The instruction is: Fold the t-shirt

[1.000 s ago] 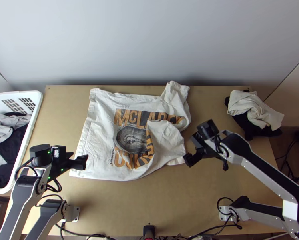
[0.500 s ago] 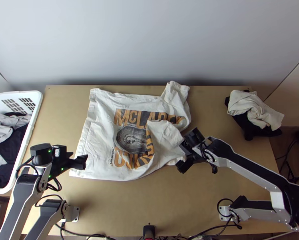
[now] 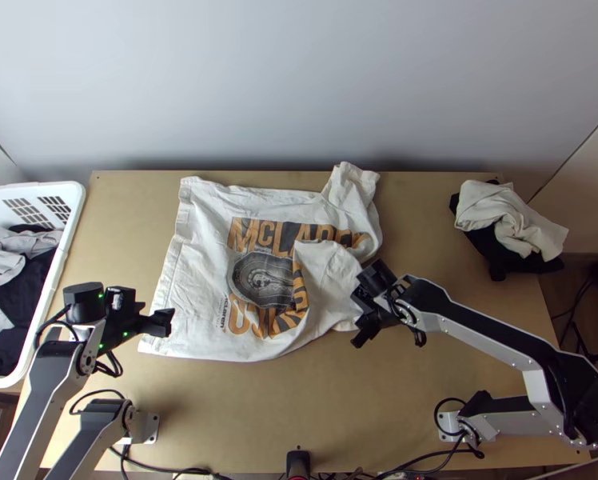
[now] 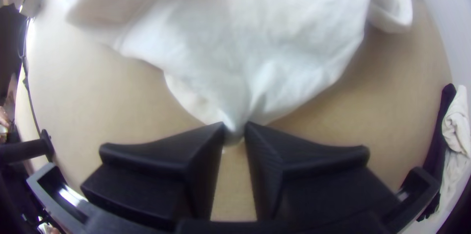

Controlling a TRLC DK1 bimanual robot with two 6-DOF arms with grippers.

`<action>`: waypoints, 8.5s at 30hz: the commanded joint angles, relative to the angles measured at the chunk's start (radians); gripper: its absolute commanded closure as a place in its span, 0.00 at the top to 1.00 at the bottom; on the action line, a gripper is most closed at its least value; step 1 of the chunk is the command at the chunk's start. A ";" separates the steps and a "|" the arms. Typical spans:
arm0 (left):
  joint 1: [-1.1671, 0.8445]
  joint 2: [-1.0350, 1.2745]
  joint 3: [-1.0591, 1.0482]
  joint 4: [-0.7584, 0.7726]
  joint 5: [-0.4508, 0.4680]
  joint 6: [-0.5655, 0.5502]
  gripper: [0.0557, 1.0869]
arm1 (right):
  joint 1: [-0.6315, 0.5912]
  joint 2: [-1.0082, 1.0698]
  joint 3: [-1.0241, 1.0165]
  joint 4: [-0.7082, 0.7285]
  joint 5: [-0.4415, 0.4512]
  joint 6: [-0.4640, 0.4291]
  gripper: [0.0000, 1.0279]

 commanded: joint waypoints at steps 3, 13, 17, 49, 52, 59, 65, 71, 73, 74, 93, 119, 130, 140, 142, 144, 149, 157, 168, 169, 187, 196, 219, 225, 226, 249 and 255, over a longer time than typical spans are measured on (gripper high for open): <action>0.002 0.008 0.005 0.007 0.001 0.007 0.93 | 0.017 -0.063 -0.001 -0.099 0.021 -0.052 0.03; -0.004 -0.001 0.003 0.008 0.004 0.008 0.93 | 0.034 -0.229 0.007 -0.432 -0.052 -0.138 0.03; -0.007 -0.004 0.005 0.010 0.009 0.008 0.93 | 0.041 -0.282 0.033 -0.586 -0.134 -0.147 0.03; -0.056 0.171 0.100 -0.286 -0.030 0.237 0.93 | 0.403 -0.218 0.174 -0.715 -0.338 -0.130 0.03; -0.070 0.180 0.104 -0.342 -0.031 0.257 0.93 | 0.397 -0.218 0.185 -0.715 -0.338 -0.129 0.03; -0.074 0.195 0.081 -0.461 -0.057 0.326 0.91 | 0.379 -0.204 0.205 -0.715 -0.335 -0.127 0.03; -0.076 0.252 0.075 -0.486 -0.054 0.360 0.75 | 0.353 -0.189 0.231 -0.713 -0.322 -0.127 0.03; -0.099 0.304 0.072 -0.478 -0.045 0.386 0.66 | 0.320 -0.176 0.257 -0.712 -0.318 -0.121 0.03; -0.105 0.330 0.072 -0.478 -0.034 0.392 0.55 | 0.313 -0.176 0.259 -0.712 -0.316 -0.118 0.03; -0.105 0.340 0.071 -0.475 -0.027 0.395 0.50 | 0.307 -0.176 0.259 -0.713 -0.316 -0.118 0.03; 0.123 0.232 0.206 -0.633 -0.007 0.637 0.03 | 0.313 -0.115 0.372 -0.750 -0.324 -0.135 0.03; 0.153 0.177 0.259 -0.581 0.104 0.479 0.86 | 0.383 -0.057 0.450 -0.808 -0.444 -0.121 0.97; 0.097 0.433 0.480 -0.067 0.131 0.122 0.94 | -0.062 -0.055 0.742 -0.797 -0.391 -0.078 0.97; 0.036 0.918 0.747 0.207 0.064 -0.002 0.93 | -0.229 -0.071 0.745 -0.774 -0.388 -0.070 0.97; 0.028 0.992 0.796 0.226 0.039 -0.004 0.93 | -0.247 -0.078 0.745 -0.774 -0.388 -0.070 0.97; 0.027 1.059 0.842 0.261 0.021 -0.015 0.93 | -0.264 -0.084 0.737 -0.774 -0.388 -0.066 0.97; 0.027 1.219 0.977 0.267 -0.011 -0.051 0.93 | -0.296 -0.089 0.713 -0.776 -0.388 -0.056 0.97; 0.019 1.265 1.026 0.263 -0.008 -0.088 0.93 | -0.375 -0.087 0.703 -0.779 -0.336 -0.072 0.97; 0.019 1.237 0.988 0.235 -0.004 -0.090 0.93 | -0.445 -0.103 0.668 -0.791 -0.289 -0.092 0.97; 0.021 1.239 0.989 0.235 -0.004 -0.090 0.93 | -0.445 -0.106 0.668 -0.791 -0.289 -0.089 0.97; 0.002 1.334 1.043 0.270 -0.028 -0.143 0.93 | -0.419 -0.164 0.628 -0.773 -0.316 -0.070 0.97; -0.019 1.438 1.167 0.247 -0.053 -0.145 0.74 | -0.381 -0.098 0.694 -0.759 -0.322 -0.073 0.97; -0.002 1.194 1.058 0.177 0.018 -0.170 0.03 | -0.416 0.798 1.394 -0.495 -0.306 -0.064 0.96; -0.007 1.137 1.038 0.158 0.030 -0.157 0.03 | -0.480 0.874 1.415 -0.376 -0.247 -0.043 0.96; -0.008 1.130 1.038 0.154 0.030 -0.157 0.03 | -0.487 0.887 1.420 -0.362 -0.244 -0.043 0.96; -0.015 1.067 1.002 0.114 0.036 -0.154 0.03 | -0.533 1.046 1.455 -0.149 -0.149 -0.040 0.90; -0.012 1.062 0.991 0.114 0.036 -0.147 0.03 | -0.522 1.049 1.457 -0.153 -0.169 -0.056 0.63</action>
